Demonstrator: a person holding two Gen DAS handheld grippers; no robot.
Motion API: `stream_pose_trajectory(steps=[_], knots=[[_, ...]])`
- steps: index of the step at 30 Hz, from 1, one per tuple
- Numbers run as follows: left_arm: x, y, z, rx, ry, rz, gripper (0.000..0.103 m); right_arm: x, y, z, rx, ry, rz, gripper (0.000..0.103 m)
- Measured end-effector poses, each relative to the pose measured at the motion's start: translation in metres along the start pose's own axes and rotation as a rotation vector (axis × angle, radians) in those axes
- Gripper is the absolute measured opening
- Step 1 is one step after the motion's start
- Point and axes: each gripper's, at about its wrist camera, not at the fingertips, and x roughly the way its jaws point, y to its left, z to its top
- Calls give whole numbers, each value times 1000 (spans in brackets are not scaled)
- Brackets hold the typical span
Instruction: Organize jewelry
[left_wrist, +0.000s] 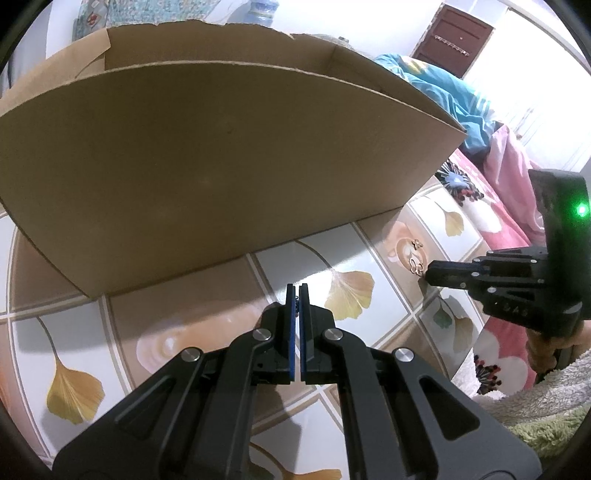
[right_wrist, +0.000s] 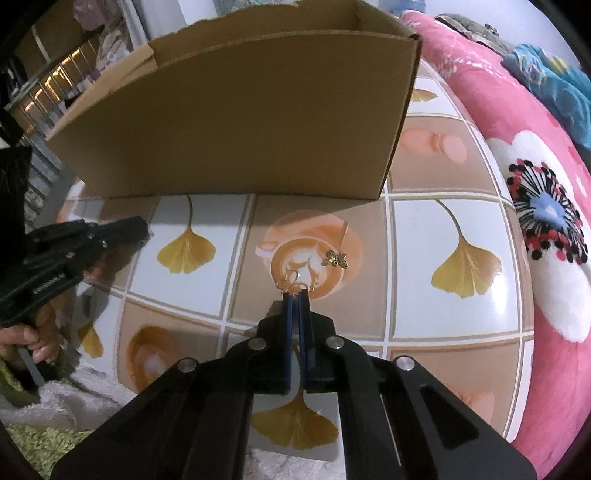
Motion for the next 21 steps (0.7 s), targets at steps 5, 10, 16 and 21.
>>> stream_pose_trajectory(steps=[5, 10, 16, 21], knots=[[-1, -1, 0, -2, -6, 1, 1, -4, -8, 3, -10, 2, 7, 19], [-2, 0, -1, -11, -11, 0, 1, -3, -2, 6, -57, 3, 2, 25], [-2, 4, -2, -24, -10, 0, 1, 6, 9, 8, -73, 21, -39, 25], [-1, 6, -2, -32, -10, -3, 1, 5, 20, 7, -74, 18, -81, 25]])
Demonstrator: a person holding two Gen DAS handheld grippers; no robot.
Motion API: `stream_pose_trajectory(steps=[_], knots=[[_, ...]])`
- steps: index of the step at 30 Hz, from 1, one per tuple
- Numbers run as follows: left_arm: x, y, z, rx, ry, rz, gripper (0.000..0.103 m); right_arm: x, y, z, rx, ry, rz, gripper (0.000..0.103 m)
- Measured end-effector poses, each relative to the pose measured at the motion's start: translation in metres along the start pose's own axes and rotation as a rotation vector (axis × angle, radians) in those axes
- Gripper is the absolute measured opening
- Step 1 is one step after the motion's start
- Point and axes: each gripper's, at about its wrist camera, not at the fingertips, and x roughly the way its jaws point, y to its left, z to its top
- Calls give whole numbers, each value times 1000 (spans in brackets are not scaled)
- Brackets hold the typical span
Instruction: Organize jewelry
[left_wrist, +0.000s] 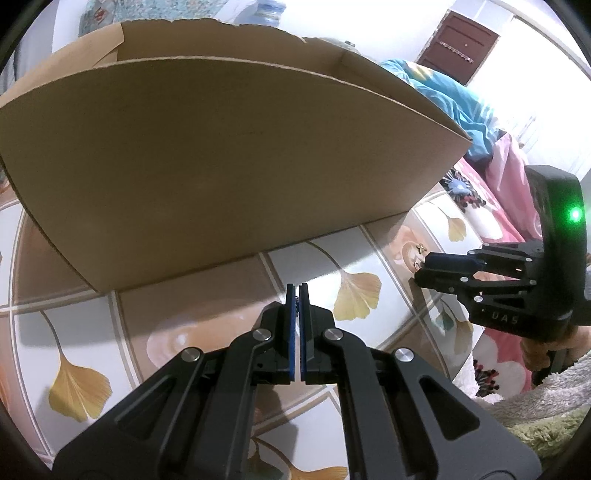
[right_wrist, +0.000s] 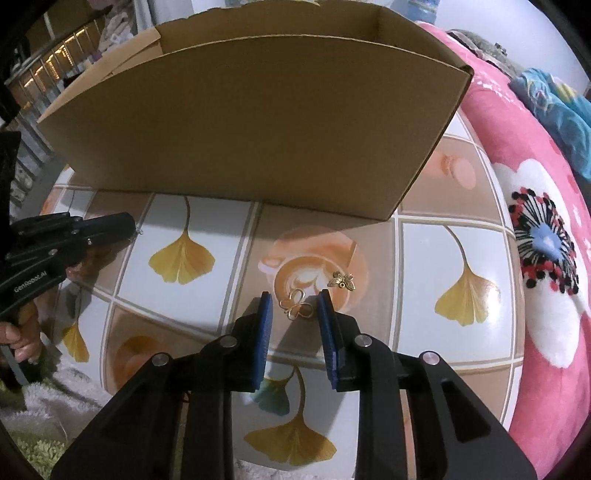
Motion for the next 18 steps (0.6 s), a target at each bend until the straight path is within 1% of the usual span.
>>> stream_pose_trajectory(steps=[2, 4, 5, 9, 18], knots=[[1, 0, 0, 0, 1, -1, 1, 0, 1, 1, 6, 4, 1, 24], [1, 0, 0, 2, 1, -2, 1, -2, 2, 2, 7, 7, 2, 18], [0, 0, 0, 1, 0, -1, 1, -2, 4, 3, 7, 8, 6, 16], [0, 1, -1, -1, -3, 0, 1, -2, 6, 5, 13, 9, 10, 16], [-2, 2, 0, -1, -7, 1, 1, -1, -4, 5, 21, 6, 18, 16]])
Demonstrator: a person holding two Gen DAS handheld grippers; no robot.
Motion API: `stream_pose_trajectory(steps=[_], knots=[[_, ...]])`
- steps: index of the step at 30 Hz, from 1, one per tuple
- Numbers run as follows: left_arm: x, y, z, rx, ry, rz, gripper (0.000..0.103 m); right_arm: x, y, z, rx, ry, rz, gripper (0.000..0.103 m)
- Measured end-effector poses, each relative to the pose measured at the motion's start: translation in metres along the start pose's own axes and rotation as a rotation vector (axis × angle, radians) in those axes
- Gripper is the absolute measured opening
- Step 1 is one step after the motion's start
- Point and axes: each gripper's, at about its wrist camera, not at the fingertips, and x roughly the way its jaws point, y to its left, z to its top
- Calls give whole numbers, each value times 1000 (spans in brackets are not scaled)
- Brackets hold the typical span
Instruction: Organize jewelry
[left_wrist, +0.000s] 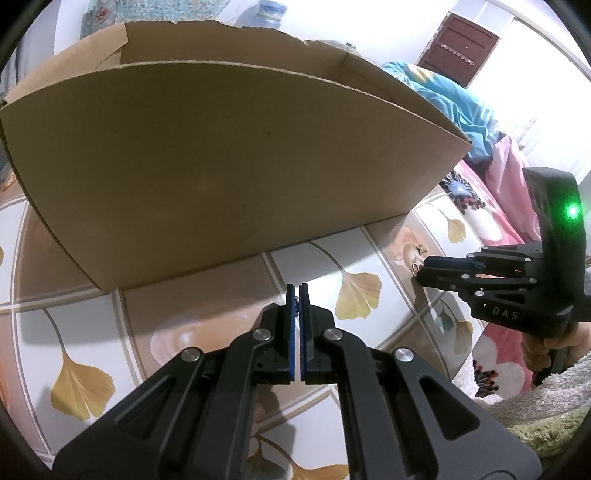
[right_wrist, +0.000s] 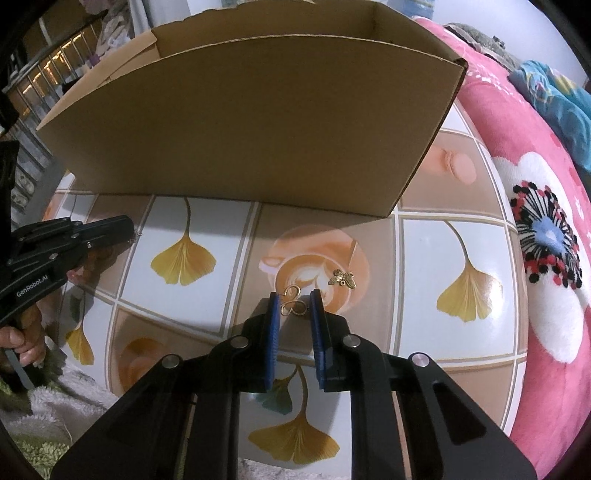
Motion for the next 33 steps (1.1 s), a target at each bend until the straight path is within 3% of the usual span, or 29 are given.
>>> stream_pose_trajectory(steps=[2, 3, 12, 14, 18, 33], knots=[[0, 0, 0, -1, 0, 0, 1, -1, -1, -1, 2, -1, 2, 13], [0, 0, 0, -1, -1, 0, 1, -2, -2, -1, 3, -3, 6, 5], [0, -1, 0, 1, -1, 0, 1, -11, -8, -2, 19, -11, 15, 5], [0, -1, 0, 1, -2, -1, 1, -12, -11, -1, 26, -8, 11, 8], [-1, -2, 1, 1, -1, -3, 1, -9, -15, 0, 65, 16, 34, 27], [0, 1, 0, -8, -1, -6, 1, -5, 15, 8, 46, 5, -41, 27]])
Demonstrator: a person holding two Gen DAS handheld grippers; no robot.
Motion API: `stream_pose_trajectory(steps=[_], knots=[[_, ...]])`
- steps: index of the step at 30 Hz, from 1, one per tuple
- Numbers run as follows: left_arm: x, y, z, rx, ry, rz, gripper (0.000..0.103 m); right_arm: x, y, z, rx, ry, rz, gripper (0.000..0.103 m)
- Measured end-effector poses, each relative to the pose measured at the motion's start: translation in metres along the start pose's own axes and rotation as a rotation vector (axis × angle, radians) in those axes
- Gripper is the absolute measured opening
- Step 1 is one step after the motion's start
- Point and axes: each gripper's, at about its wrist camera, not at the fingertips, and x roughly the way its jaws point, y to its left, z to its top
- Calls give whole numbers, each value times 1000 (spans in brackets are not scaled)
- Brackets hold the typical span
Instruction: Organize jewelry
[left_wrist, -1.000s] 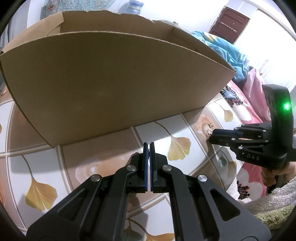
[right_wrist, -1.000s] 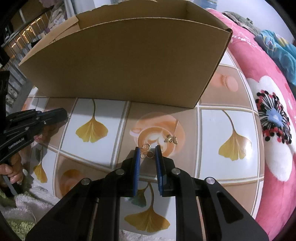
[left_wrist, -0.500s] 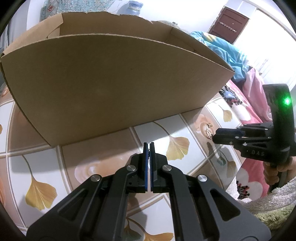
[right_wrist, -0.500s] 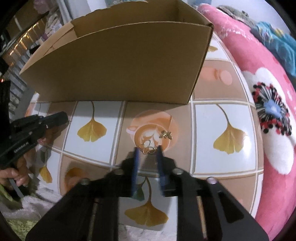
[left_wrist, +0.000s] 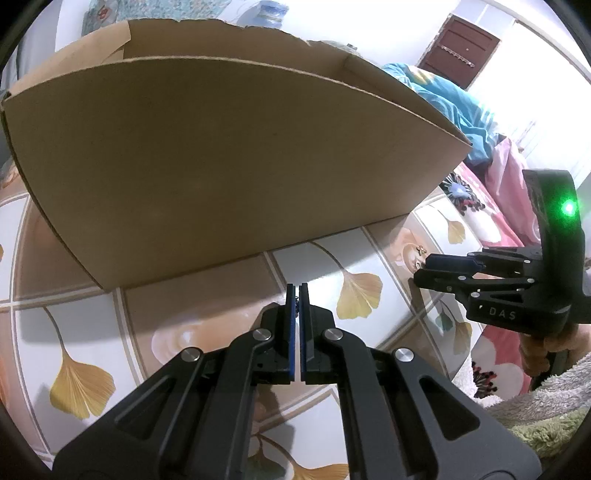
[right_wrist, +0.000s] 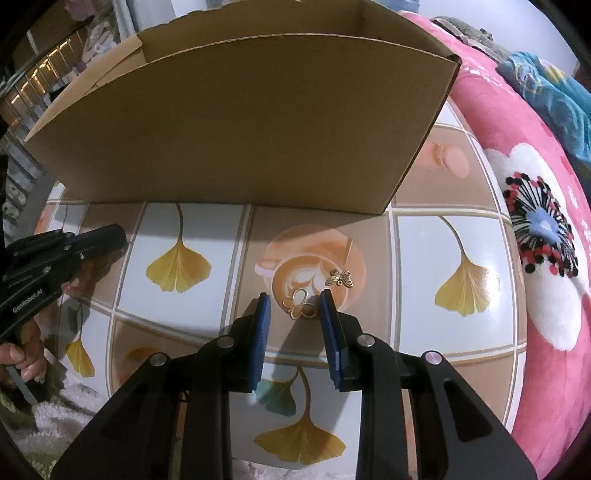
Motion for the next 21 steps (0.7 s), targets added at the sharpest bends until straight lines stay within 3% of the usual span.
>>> stream_pose_trajectory(steps=[5, 12, 21], knots=[[0, 1, 0, -1, 0, 0, 1, -2, 4, -7, 14, -8, -6, 26], [0, 2, 0, -2, 0, 2, 1, -5, 0, -12, 20, -14, 4, 16], [-2, 3, 0, -2, 0, 2, 1, -1, -2, -11, 21, -10, 13, 16]])
